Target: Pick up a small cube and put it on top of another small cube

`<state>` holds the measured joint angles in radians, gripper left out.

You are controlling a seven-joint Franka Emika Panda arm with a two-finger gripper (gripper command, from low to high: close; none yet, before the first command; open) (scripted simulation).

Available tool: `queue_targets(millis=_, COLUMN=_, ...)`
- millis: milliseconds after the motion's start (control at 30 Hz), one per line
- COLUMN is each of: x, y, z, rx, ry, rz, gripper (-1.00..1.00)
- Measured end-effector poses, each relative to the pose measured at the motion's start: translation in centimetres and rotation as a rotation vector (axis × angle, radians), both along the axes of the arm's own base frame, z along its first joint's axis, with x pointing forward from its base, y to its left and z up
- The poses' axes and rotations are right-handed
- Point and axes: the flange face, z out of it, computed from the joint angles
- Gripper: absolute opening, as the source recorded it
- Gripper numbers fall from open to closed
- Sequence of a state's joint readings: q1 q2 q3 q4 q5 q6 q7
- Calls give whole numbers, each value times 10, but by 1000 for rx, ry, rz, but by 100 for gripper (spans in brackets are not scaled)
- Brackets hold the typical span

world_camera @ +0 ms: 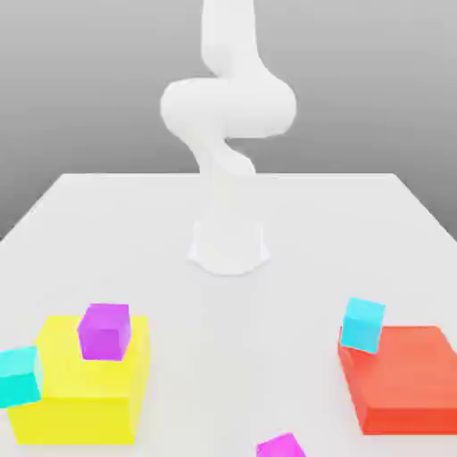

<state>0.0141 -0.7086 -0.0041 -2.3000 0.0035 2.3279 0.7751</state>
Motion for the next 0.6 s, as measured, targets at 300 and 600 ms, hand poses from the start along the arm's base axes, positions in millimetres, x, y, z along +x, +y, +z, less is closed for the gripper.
queue_targets(millis=300, x=98, y=18, z=-130, rx=-43, ry=229, rz=108, gripper=0)
queue_targets(millis=600, x=150, y=42, z=-284, rx=-90, ry=451, rz=220, gripper=0)
